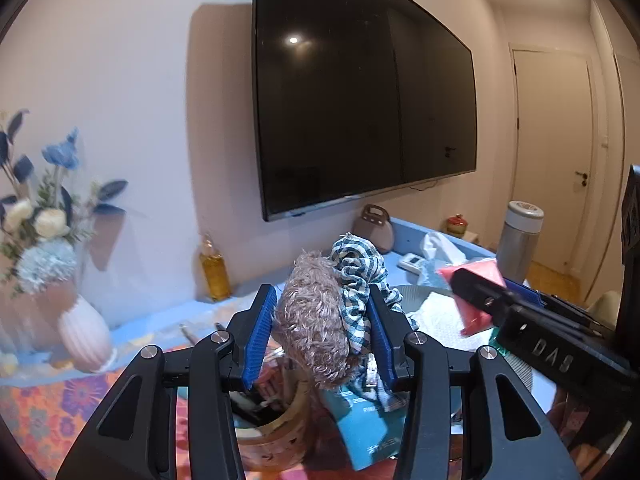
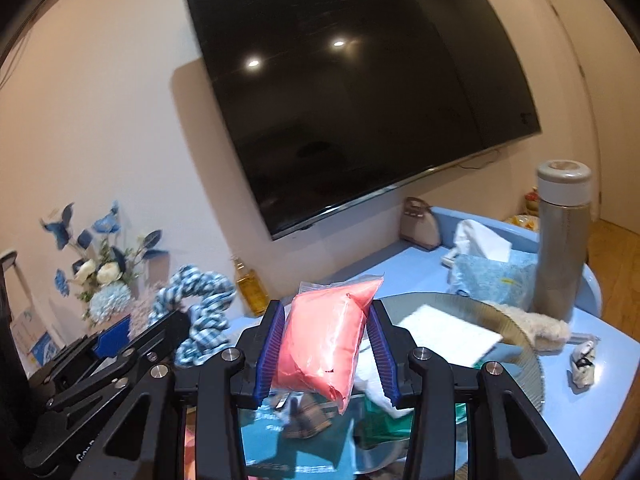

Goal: Organize soft objects
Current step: 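Carry the plush and pink pouch to the glass bowl and open both tools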

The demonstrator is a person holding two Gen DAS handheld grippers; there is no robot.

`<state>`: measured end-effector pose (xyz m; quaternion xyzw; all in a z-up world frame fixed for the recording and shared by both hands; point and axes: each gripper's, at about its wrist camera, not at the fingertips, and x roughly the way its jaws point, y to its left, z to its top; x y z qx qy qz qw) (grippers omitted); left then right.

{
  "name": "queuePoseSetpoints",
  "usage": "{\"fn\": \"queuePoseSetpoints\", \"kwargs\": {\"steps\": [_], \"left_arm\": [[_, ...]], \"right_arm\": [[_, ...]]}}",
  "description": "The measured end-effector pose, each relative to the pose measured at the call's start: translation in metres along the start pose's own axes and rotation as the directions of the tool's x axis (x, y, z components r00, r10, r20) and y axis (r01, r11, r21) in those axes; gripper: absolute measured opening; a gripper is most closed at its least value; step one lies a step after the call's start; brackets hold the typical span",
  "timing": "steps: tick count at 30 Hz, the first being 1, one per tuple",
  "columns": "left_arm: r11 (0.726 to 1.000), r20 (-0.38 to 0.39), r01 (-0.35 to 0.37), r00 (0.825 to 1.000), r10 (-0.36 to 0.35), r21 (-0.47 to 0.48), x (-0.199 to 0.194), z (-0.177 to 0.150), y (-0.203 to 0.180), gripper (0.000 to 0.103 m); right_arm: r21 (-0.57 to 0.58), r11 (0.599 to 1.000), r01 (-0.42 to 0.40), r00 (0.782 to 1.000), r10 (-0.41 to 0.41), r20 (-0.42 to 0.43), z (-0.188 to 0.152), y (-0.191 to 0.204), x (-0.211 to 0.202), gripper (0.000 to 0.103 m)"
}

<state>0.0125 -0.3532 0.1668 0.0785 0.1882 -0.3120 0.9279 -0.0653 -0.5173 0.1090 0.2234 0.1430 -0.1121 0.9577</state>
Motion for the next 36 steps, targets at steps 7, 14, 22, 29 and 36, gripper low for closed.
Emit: {"fn": "queuePoseSetpoints", "kwargs": {"steps": [7,14,22,29,36], "left_arm": [[0.993,-0.087,0.111,0.990,-0.113,-0.026,0.027,-0.011,-0.005,0.042],[0.978,-0.215,0.201,0.954,-0.207,-0.050,0.077,-0.010,-0.021,0.046],[0.972,-0.185,0.227,0.954,-0.235,-0.064,0.069,-0.017,-0.021,0.098],[0.973,-0.140,0.231,0.962,-0.232,-0.026,0.030,-0.005,-0.016,0.098],[0.978,-0.087,0.197,0.975,-0.203,-0.067,-0.015,0.000,0.010,0.098]], "right_arm": [[0.153,0.988,0.002,0.998,0.007,-0.061,-0.002,-0.035,0.015,0.041],[0.154,0.986,0.066,0.988,-0.043,-0.150,0.023,-0.039,0.055,0.041],[0.246,0.966,0.076,0.978,-0.024,-0.207,0.031,-0.066,0.072,0.086],[0.258,0.964,0.063,0.977,-0.007,-0.213,0.027,-0.062,0.051,0.086],[0.217,0.976,0.019,0.968,0.036,-0.249,0.014,-0.024,0.031,0.086]]}}
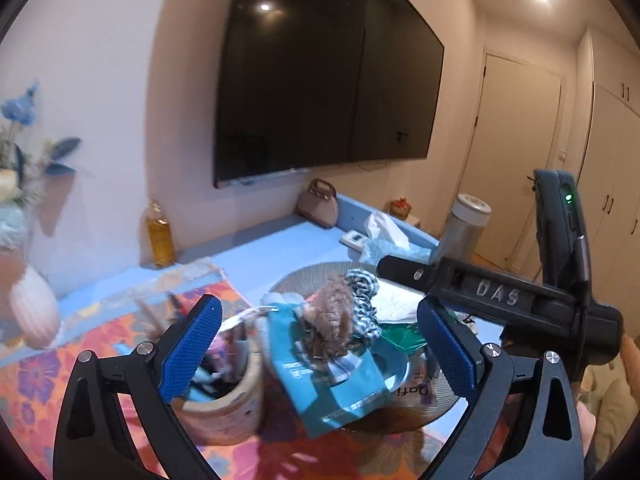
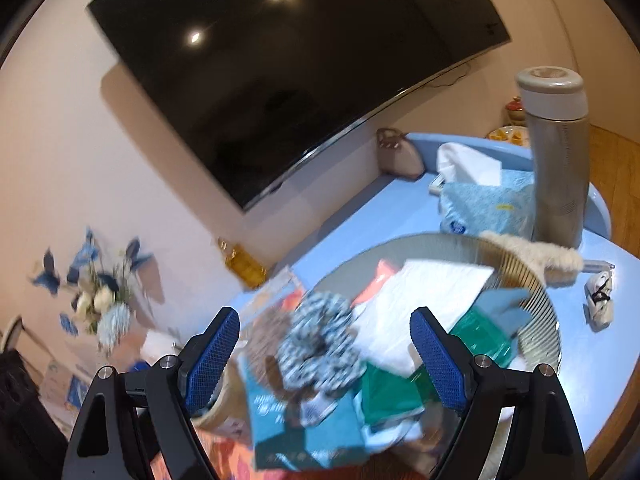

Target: Organize soft objects

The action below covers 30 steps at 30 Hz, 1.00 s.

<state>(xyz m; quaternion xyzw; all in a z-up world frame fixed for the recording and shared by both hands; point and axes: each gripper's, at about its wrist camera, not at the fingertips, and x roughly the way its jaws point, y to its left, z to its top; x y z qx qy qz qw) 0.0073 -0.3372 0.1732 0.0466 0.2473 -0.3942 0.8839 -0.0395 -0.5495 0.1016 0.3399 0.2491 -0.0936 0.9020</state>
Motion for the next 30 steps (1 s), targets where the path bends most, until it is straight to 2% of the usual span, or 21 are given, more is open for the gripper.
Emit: {"fn": "queuePoseSetpoints", "kwargs": {"steps": [2,5,8,10,13,19,21,24,28,30], "left_arm": [[0.999,0.017,-0.034,0.999,0.034,0.014,-0.016,0.003,0.001,0.098],[0.998,0.056,-0.067,0.996,0.067,0.001,-0.049,0.006,0.012,0.098],[0.988,0.084,-0.143,0.985,0.148,-0.062,-0.086,0.006,0.037,0.098],[0.978,0.100,-0.175,0.977,0.187,-0.118,-0.110,0.003,0.056,0.098],[0.959,0.118,-0.217,0.963,0.241,-0.185,-0.141,-0.005,0.082,0.098],[0.896,0.102,-0.372,0.909,0.405,-0.244,-0.194,-0.033,0.125,0.098],[0.880,0.104,-0.405,0.892,0.440,-0.249,-0.206,-0.042,0.135,0.098],[0.857,0.098,-0.454,0.868,0.487,-0.244,-0.211,-0.061,0.145,0.098],[0.814,0.030,-0.519,0.839,0.544,-0.261,-0.196,-0.103,0.164,0.098],[0.777,-0.015,-0.568,0.810,0.587,-0.272,-0.180,-0.130,0.179,0.098]], "right_arm": [[-0.002,1.000,-0.025,1.000,0.024,-0.017,-0.005,0.013,-0.005,0.086],[-0.045,0.996,-0.074,0.997,0.074,0.001,-0.011,0.043,-0.022,0.086],[-0.118,0.989,-0.093,0.995,0.096,0.020,-0.018,0.076,-0.037,0.088],[-0.167,0.979,-0.115,0.992,0.120,0.021,-0.027,0.100,-0.043,0.092],[-0.225,0.961,-0.159,0.986,0.164,0.007,-0.043,0.135,-0.046,0.092],[-0.269,0.935,-0.231,0.973,0.228,-0.041,-0.074,0.179,-0.041,0.092],[-0.282,0.926,-0.250,0.968,0.242,-0.062,-0.086,0.192,-0.036,0.093],[-0.325,0.919,-0.224,0.975,0.207,-0.084,-0.109,0.212,-0.023,0.093],[-0.439,0.882,-0.169,0.986,0.153,-0.073,-0.153,0.230,0.002,0.093],[-0.486,0.864,-0.129,0.992,0.121,-0.047,-0.178,0.231,0.018,0.093]]}}
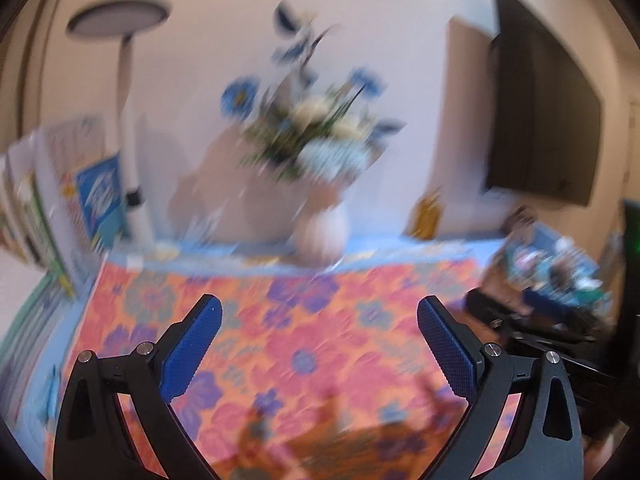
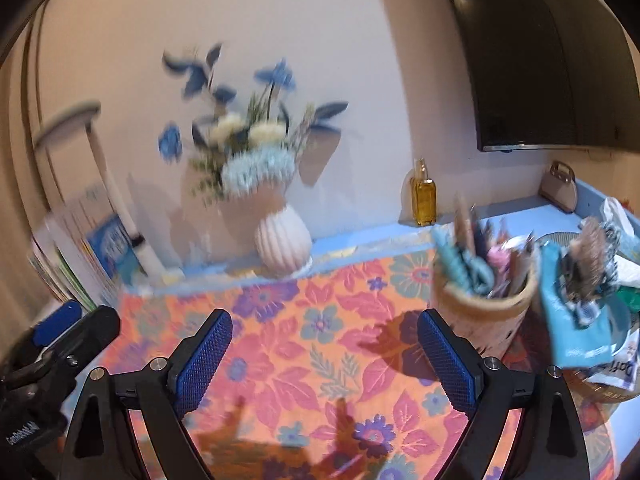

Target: Organize soft objects

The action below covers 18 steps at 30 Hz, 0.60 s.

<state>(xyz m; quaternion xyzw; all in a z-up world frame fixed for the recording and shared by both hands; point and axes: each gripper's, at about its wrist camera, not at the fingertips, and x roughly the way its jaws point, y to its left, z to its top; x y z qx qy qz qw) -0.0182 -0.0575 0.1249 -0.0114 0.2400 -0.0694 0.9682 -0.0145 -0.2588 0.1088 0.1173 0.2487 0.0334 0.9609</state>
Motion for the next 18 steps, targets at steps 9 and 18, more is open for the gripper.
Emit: {"fn": "queuePoseSetpoints", "kwargs": {"steps": [9,18], "left_arm": [[0.993,-0.057,-0.082,0.995,0.078,-0.080,0.049,-0.059,0.030,0.098],[0.995,-0.068,-0.103,0.992,0.104,0.004,0.055,-0.062,0.015,0.099]], "right_arm": [[-0.130,0.990,0.061,0.998,-0.061,0.005,-0.054,0.008,0.051,0.093],[-0.154,0.984,0.091,0.995,-0.097,-0.034,-0.059,0.011,0.064,0.093]]}}
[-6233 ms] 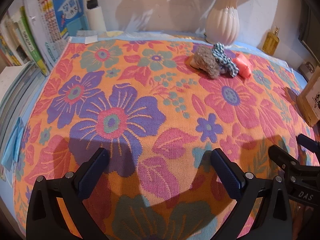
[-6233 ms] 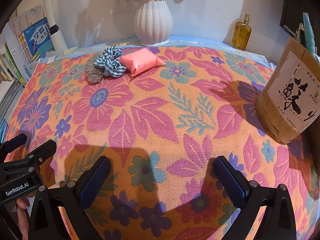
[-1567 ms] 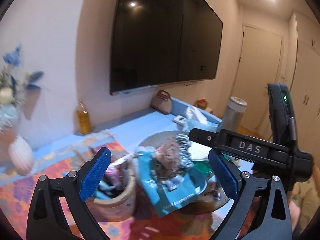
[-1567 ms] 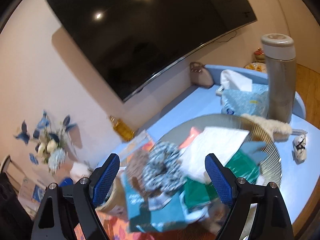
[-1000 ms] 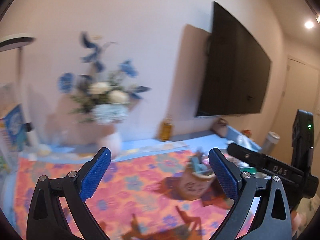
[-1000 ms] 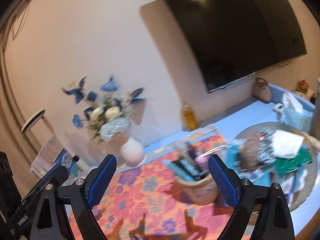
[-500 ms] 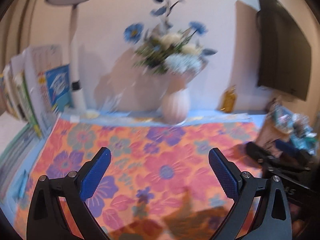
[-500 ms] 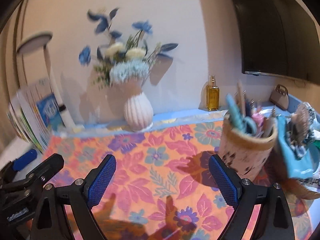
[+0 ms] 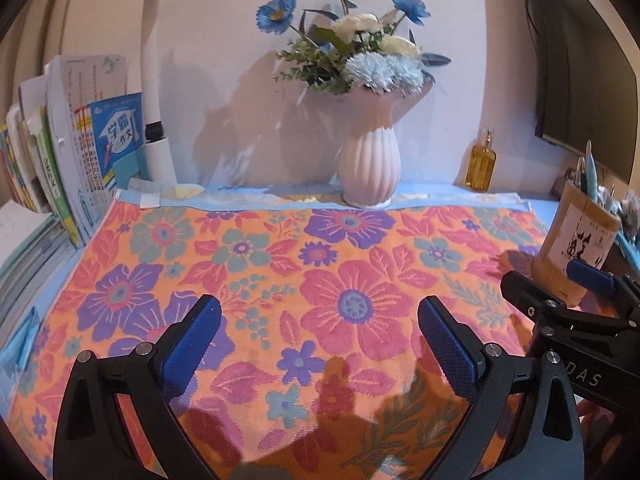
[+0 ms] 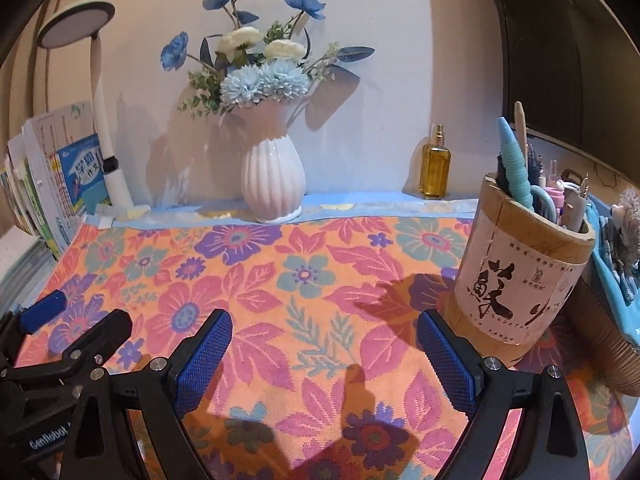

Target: Organize soft objects

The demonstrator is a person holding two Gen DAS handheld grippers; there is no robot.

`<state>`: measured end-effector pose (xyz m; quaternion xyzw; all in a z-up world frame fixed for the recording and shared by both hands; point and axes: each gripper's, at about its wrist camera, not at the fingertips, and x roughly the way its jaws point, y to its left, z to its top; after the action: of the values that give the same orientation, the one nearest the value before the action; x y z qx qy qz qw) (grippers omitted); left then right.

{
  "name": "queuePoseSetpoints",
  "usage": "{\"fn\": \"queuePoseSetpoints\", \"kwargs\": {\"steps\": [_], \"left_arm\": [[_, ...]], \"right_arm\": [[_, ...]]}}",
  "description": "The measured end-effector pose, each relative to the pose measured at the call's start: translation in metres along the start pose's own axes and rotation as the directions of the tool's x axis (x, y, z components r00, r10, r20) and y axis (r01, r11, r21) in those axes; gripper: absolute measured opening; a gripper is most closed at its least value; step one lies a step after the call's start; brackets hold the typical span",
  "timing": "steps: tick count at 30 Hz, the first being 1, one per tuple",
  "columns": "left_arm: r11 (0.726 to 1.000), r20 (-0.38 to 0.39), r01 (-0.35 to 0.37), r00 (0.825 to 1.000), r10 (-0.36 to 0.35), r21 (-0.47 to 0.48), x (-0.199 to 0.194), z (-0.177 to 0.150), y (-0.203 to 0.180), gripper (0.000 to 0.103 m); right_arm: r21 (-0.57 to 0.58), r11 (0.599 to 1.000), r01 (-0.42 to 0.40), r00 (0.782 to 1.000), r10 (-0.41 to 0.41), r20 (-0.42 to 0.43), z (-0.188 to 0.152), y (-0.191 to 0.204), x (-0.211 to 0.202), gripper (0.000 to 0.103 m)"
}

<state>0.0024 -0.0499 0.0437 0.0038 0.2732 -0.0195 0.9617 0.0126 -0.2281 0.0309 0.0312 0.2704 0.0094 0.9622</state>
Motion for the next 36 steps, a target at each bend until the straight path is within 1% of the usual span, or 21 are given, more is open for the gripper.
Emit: {"fn": "queuePoseSetpoints", "kwargs": {"steps": [3,9,14,36], "left_arm": [[1.000,-0.026,0.007,1.000,-0.008,-0.011,0.005,0.000,0.003,0.101],[1.000,-0.041,0.011,0.999,-0.012,-0.021,0.007,-0.001,0.005,0.101],[1.000,-0.070,0.008,0.998,-0.010,-0.030,0.012,-0.001,0.006,0.102],[0.999,-0.112,0.011,0.994,-0.015,-0.038,0.020,-0.003,0.008,0.102]], "right_arm": [[0.009,1.000,0.005,1.000,-0.005,-0.030,-0.001,-0.001,0.005,0.096],[0.006,1.000,0.021,0.999,-0.021,-0.029,-0.002,0.000,0.005,0.097],[0.000,1.000,0.031,0.999,-0.031,-0.044,-0.002,0.000,0.008,0.097],[-0.006,0.999,0.032,0.996,-0.032,-0.084,-0.003,0.000,0.017,0.097]]}}
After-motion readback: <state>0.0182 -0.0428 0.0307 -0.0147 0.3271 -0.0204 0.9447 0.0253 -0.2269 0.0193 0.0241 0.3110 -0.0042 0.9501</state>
